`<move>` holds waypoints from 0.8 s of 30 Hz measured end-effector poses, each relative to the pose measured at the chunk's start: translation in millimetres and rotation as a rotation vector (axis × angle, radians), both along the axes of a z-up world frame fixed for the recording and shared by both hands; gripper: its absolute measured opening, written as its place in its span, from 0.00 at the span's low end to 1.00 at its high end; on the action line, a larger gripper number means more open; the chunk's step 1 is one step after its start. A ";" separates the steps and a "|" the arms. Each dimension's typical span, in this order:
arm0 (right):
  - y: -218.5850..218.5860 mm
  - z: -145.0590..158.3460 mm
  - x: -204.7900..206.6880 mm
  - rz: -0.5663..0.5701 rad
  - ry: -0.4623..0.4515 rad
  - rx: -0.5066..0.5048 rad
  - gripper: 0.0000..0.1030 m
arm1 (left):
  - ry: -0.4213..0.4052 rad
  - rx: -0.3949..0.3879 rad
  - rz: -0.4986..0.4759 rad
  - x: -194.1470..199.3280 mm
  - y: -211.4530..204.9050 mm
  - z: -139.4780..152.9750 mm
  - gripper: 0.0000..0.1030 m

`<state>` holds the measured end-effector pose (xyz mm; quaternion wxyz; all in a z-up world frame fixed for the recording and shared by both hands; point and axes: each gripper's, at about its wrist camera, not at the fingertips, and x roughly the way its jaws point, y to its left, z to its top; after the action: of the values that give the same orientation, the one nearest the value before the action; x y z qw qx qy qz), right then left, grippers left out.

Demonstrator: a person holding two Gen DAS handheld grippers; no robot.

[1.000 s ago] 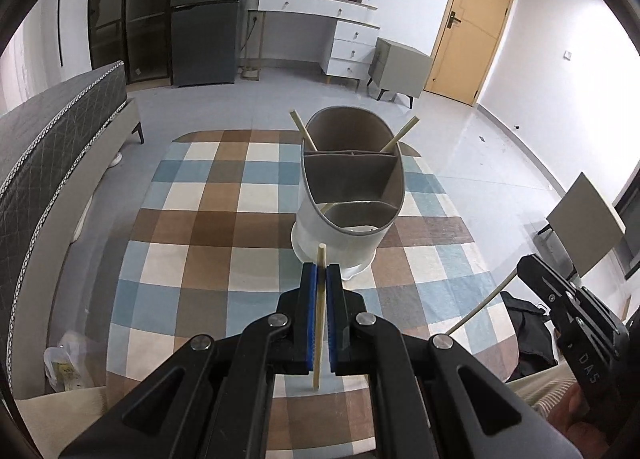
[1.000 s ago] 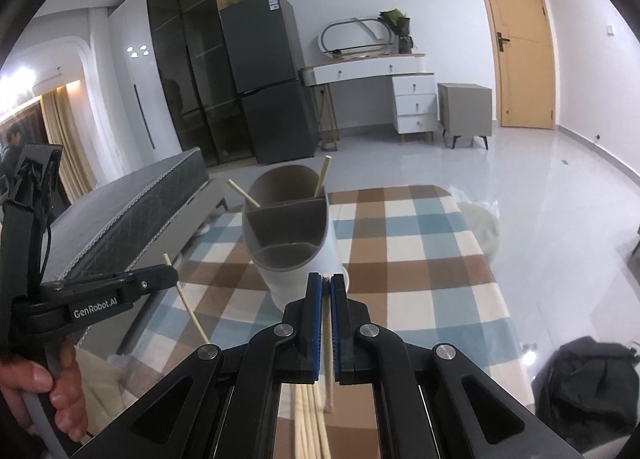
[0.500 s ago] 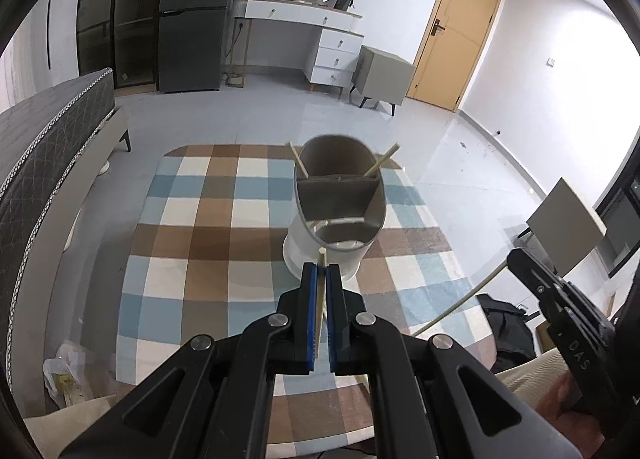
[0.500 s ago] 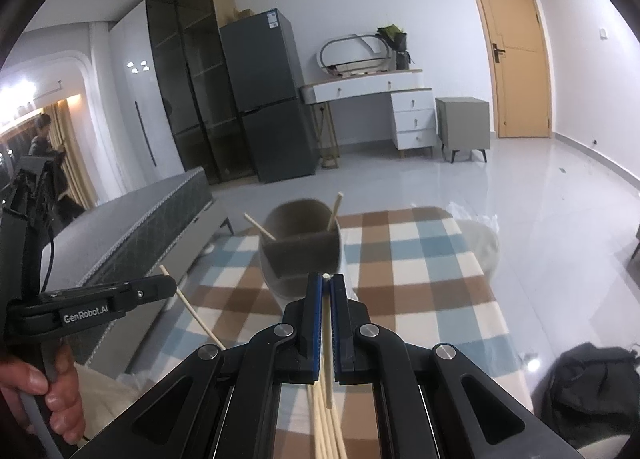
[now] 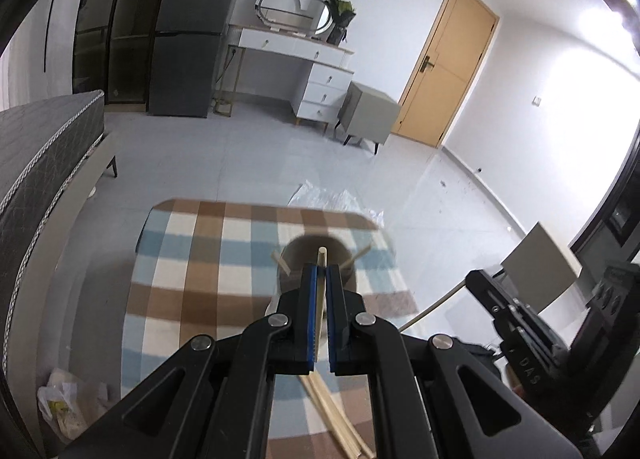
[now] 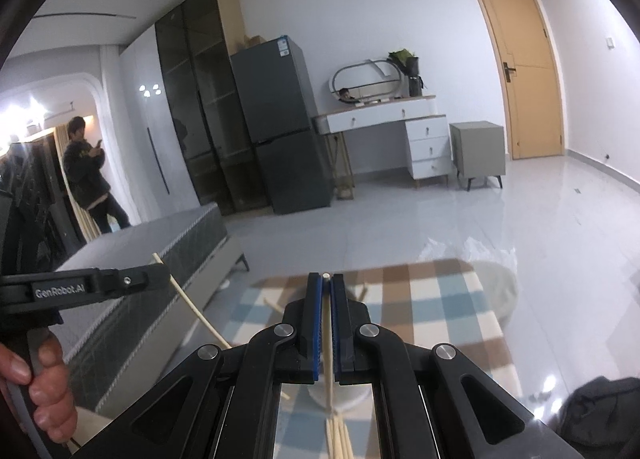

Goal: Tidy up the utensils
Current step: 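Position the held chopstick with the right gripper above the caddy compartment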

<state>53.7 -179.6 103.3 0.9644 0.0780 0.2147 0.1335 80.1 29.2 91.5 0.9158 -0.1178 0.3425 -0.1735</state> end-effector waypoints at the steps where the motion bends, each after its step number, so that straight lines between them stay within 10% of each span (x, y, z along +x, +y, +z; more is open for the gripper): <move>1: -0.8 2.2 2.9 0.001 -0.002 0.003 0.03 | -0.003 -0.007 0.000 4.0 0.2 4.6 0.00; 24: 2.1 25.3 96.4 0.027 -0.047 0.044 0.03 | -0.010 0.022 0.005 91.7 -16.6 20.2 0.00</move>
<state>150.0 -177.5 128.7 0.9653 0.0931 0.1901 0.1529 171.8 12.6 111.7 0.9191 -0.1078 0.3396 -0.1682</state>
